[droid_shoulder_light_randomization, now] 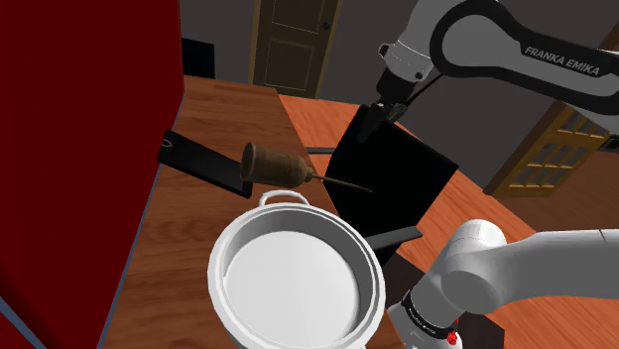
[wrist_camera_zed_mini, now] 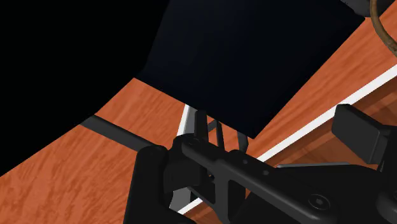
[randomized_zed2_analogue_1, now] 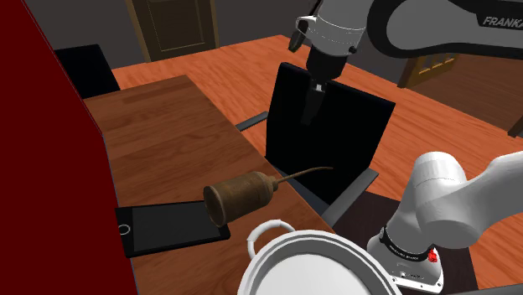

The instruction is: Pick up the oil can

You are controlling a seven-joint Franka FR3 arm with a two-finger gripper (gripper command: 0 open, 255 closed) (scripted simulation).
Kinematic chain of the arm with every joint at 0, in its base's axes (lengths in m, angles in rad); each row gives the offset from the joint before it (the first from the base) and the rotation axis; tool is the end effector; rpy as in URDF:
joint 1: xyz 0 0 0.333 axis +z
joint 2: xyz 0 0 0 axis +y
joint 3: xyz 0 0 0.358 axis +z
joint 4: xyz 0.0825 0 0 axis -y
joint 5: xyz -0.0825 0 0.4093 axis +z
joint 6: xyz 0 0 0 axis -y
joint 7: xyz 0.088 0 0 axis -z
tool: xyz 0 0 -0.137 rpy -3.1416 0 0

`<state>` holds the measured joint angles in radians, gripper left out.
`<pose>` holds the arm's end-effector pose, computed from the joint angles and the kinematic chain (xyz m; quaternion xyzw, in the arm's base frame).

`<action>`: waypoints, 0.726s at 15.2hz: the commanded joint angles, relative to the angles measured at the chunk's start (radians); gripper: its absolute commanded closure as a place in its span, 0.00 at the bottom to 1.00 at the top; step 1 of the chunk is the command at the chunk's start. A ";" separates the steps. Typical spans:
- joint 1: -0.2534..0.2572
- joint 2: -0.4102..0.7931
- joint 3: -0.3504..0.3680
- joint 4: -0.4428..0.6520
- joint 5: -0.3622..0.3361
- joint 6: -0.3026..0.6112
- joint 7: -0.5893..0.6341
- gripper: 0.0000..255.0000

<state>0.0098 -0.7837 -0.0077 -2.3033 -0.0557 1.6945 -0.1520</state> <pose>0.3208 -0.0072 0.6287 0.9928 0.0785 0.0852 0.0315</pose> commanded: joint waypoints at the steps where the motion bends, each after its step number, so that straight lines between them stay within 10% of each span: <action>1: 0.000 0.000 0.000 0.000 0.000 0.000 0.000 0.00; 11: 0.240 0.163 0.072 0.087 0.051 -0.035 -0.338 0.00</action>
<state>0.2249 -0.6344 0.0552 -2.2220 -0.0102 1.6624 -0.4536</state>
